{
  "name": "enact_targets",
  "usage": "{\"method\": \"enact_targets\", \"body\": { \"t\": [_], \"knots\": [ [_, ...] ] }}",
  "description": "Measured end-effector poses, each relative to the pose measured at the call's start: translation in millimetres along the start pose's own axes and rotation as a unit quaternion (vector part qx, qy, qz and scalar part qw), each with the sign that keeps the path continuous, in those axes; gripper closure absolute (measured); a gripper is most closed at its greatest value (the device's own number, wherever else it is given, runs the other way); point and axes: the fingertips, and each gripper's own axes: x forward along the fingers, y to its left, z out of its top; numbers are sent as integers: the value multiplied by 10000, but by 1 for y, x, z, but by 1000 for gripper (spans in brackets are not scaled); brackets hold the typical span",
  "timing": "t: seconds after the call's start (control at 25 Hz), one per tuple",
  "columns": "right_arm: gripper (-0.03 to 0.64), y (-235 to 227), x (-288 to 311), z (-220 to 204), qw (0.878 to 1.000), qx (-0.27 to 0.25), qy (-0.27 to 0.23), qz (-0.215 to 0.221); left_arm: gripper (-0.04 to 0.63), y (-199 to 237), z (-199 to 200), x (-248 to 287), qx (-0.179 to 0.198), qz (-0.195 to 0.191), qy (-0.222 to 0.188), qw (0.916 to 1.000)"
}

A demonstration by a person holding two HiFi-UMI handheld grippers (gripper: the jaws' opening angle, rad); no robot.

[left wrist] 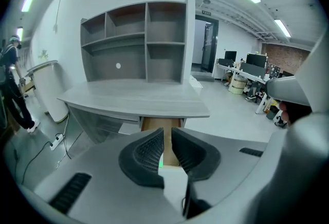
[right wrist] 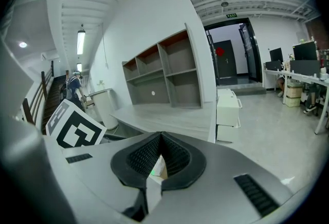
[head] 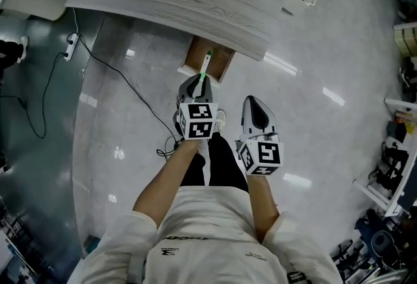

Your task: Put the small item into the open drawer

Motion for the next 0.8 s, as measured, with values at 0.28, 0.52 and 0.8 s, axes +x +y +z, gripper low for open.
{"method": "enact_targets", "body": {
  "t": [0.28,0.52,0.8],
  "knots": [
    [591,22,-32,40,9997,-88,-196,62,564,-3,37,-62,69,-64,-365,9993],
    [591,50,-59,71,9987,-122,-413,273,578,-5,66,-116,66,-117,-719,9973],
    [591,77,-96,105,9961,-250,-743,405,580,-16,112,-186,293,-291,-1243,9914]
  ]
}}
